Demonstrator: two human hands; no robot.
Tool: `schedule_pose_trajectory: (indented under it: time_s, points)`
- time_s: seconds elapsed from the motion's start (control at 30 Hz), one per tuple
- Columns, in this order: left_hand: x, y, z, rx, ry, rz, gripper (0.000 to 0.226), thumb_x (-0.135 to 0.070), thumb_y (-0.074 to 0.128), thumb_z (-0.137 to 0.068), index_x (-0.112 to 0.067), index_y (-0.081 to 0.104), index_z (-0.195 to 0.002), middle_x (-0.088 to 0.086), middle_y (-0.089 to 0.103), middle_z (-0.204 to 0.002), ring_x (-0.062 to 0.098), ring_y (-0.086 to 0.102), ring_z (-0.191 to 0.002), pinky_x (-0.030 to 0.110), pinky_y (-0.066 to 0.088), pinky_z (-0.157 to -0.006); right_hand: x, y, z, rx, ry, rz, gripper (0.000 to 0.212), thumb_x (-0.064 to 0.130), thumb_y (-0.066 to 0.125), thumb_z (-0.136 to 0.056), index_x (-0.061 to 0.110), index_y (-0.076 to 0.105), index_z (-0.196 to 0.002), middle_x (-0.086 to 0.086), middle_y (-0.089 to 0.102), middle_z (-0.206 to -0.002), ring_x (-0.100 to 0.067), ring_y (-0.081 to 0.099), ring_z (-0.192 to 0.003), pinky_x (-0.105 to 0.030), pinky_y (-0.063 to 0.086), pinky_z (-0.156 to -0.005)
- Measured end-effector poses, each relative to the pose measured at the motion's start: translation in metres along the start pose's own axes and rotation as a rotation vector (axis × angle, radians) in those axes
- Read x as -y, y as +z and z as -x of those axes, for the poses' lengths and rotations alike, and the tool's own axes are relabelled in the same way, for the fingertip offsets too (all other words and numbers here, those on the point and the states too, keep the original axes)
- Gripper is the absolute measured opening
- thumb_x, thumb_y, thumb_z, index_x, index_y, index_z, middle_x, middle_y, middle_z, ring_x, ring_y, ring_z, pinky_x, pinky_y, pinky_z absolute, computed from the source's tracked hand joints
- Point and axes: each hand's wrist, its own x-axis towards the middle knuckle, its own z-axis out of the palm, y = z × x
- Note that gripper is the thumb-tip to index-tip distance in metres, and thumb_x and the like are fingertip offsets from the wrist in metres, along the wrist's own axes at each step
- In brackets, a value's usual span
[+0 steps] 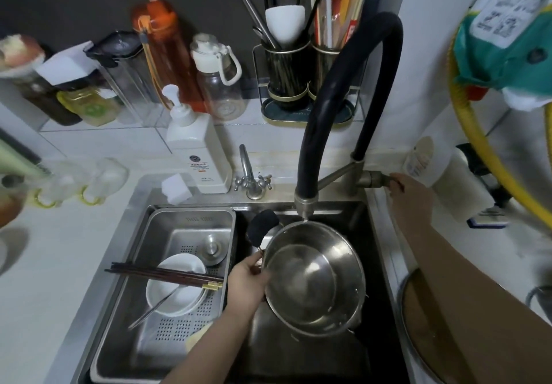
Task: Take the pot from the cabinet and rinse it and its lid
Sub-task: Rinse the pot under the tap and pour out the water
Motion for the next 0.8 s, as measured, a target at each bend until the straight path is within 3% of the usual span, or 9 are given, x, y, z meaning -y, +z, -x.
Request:
schedule_pose_trajectory:
  time_s: [0.13, 0.23, 0.33, 0.5, 0.57, 0.67, 0.8]
  points:
    - [-0.003, -0.011, -0.001, -0.008, -0.056, 0.061, 0.037, -0.002, 0.071, -0.075, -0.013, 0.067, -0.111, 0.018, 0.070, -0.074, 0.020, 0.060, -0.061, 0.029, 0.054, -0.058, 0.002, -0.002, 0.000, 0.012, -0.012, 0.025, 0.030, 0.012, 0.045, -0.095, 0.001, 0.062, -0.116, -0.020, 0.067, -0.108, -0.035, 0.059, -0.102, -0.029, 0.038, -0.085]
    - [-0.001, -0.015, -0.001, -0.012, -0.084, 0.117, 0.043, 0.000, 0.068, -0.074, -0.006, 0.065, -0.116, 0.014, 0.065, -0.069, 0.023, 0.058, -0.061, 0.048, 0.056, -0.067, 0.004, -0.004, 0.001, 0.014, 0.005, -0.011, 0.030, 0.014, 0.045, -0.096, 0.001, 0.062, -0.116, -0.020, 0.067, -0.111, -0.035, 0.059, -0.103, -0.036, 0.042, -0.091]
    - [-0.003, -0.016, 0.002, -0.052, -0.090, 0.201, 0.041, 0.008, 0.066, -0.075, -0.002, 0.066, -0.114, 0.000, 0.061, -0.058, 0.018, 0.055, -0.058, 0.041, 0.052, -0.072, 0.007, -0.006, 0.002, 0.004, 0.004, -0.011, 0.030, 0.013, 0.045, -0.095, 0.001, 0.063, -0.116, -0.020, 0.067, -0.110, -0.035, 0.059, -0.102, -0.034, 0.042, -0.088]
    - [-0.015, -0.017, 0.015, -0.019, -0.079, 0.297, 0.033, 0.015, 0.057, -0.078, -0.003, 0.069, -0.104, -0.009, 0.055, -0.044, 0.004, 0.050, -0.040, 0.024, 0.048, -0.054, 0.006, -0.009, 0.004, 0.022, 0.026, 0.016, 0.031, 0.013, 0.043, -0.096, 0.002, 0.061, -0.118, -0.020, 0.065, -0.111, -0.034, 0.058, -0.103, -0.032, 0.040, -0.085]
    - [-0.015, -0.017, 0.016, -0.033, -0.091, 0.320, 0.034, 0.015, 0.056, -0.078, -0.002, 0.068, -0.105, -0.004, 0.051, -0.047, 0.005, 0.046, -0.038, 0.024, 0.045, -0.054, 0.005, -0.009, 0.004, 0.023, 0.020, 0.027, 0.030, 0.013, 0.043, -0.096, 0.002, 0.061, -0.118, -0.022, 0.065, -0.110, -0.034, 0.058, -0.101, -0.028, 0.036, -0.080]
    - [-0.017, -0.016, 0.020, -0.047, -0.114, 0.346, 0.032, 0.017, 0.053, -0.078, -0.003, 0.071, -0.096, -0.004, 0.046, -0.045, 0.006, 0.041, -0.036, 0.023, 0.041, -0.049, 0.011, -0.013, 0.008, 0.038, 0.036, 0.009, 0.031, 0.013, 0.044, -0.096, -0.002, 0.058, -0.120, -0.023, 0.064, -0.112, -0.037, 0.057, -0.104, -0.034, 0.040, -0.085]
    - [-0.021, -0.023, 0.027, -0.059, -0.112, 0.373, 0.033, 0.019, 0.052, -0.077, -0.008, 0.070, -0.081, -0.005, 0.050, -0.042, 0.007, 0.043, -0.035, 0.027, 0.042, -0.055, 0.021, -0.017, 0.031, 0.095, 0.119, -0.113, 0.027, 0.020, 0.049, -0.094, 0.001, 0.054, -0.113, -0.017, 0.059, -0.097, -0.035, 0.057, -0.099, -0.035, 0.039, -0.079]
